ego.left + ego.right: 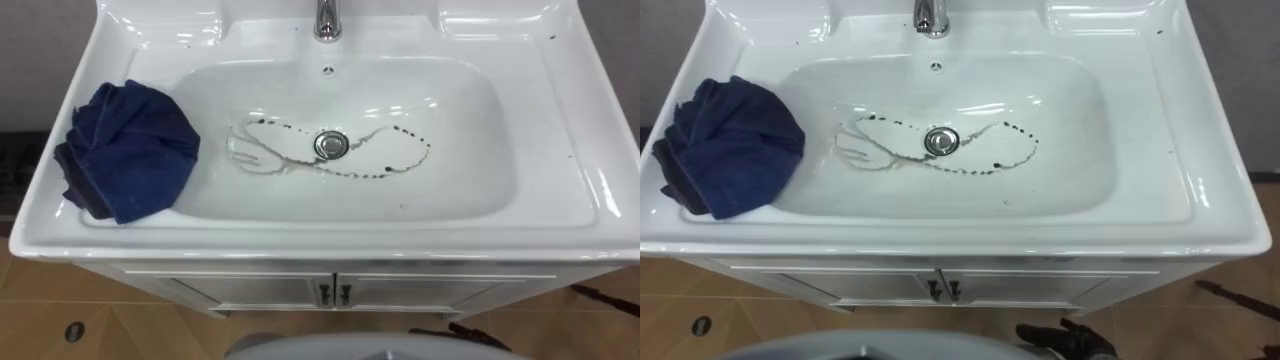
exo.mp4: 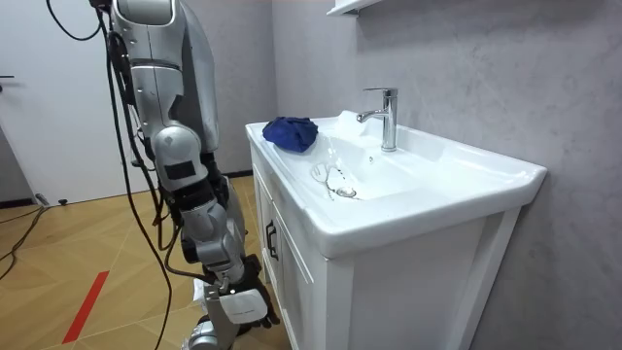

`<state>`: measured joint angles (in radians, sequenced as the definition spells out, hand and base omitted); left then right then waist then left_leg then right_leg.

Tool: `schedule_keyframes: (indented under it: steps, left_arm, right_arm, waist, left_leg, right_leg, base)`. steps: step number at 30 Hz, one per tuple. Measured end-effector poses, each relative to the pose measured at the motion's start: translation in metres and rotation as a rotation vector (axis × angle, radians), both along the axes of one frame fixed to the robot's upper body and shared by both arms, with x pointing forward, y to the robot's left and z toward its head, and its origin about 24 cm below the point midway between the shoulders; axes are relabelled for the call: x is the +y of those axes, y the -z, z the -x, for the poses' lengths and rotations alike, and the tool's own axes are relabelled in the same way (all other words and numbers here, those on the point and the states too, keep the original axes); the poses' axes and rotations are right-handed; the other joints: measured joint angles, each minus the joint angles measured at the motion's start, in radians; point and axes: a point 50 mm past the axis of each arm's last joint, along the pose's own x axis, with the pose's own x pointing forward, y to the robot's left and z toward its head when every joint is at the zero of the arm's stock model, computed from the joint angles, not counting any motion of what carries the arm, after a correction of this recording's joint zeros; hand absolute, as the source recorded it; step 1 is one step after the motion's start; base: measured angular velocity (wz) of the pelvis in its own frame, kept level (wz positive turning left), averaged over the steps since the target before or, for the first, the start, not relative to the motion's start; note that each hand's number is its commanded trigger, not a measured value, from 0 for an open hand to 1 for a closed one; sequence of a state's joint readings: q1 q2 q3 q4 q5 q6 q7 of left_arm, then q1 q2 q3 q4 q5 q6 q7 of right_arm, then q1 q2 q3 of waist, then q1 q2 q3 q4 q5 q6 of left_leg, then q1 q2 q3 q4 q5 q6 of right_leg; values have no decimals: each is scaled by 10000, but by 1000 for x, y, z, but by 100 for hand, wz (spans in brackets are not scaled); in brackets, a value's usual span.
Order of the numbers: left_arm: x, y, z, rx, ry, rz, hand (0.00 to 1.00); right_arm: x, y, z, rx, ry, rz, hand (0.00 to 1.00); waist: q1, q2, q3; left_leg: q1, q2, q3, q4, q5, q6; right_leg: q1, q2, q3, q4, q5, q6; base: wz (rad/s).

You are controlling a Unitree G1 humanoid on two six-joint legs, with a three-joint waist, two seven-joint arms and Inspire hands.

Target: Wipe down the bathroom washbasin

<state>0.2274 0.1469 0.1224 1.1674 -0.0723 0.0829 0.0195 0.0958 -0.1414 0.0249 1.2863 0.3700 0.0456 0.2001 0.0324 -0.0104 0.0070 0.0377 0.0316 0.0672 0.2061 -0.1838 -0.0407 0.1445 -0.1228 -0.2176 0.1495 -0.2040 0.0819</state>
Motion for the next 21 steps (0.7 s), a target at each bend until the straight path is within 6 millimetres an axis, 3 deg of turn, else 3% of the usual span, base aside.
schedule_keyframes:
  steps: [9,21]
  left_arm:
    - [1,0,2,221,263,-151,0]
    - [5,-1,11,370,-784,-522,0]
  right_arm:
    - [1,0,-2,54,-149,-188,0]
    - [-1,0,-1,285,-202,-445,0]
  waist:
    - [7,-128,-13]
    - [134,-70,8]
  left_leg:
    - [-100,1,-2,56,-11,-2]
    - [-70,8,-146,237,-94,-15]
  right_leg:
    - [-53,2,-21,-6,-4,5]
    - [151,21,-200,-13,-6,8]
  base:
    - [0]
    - [2]
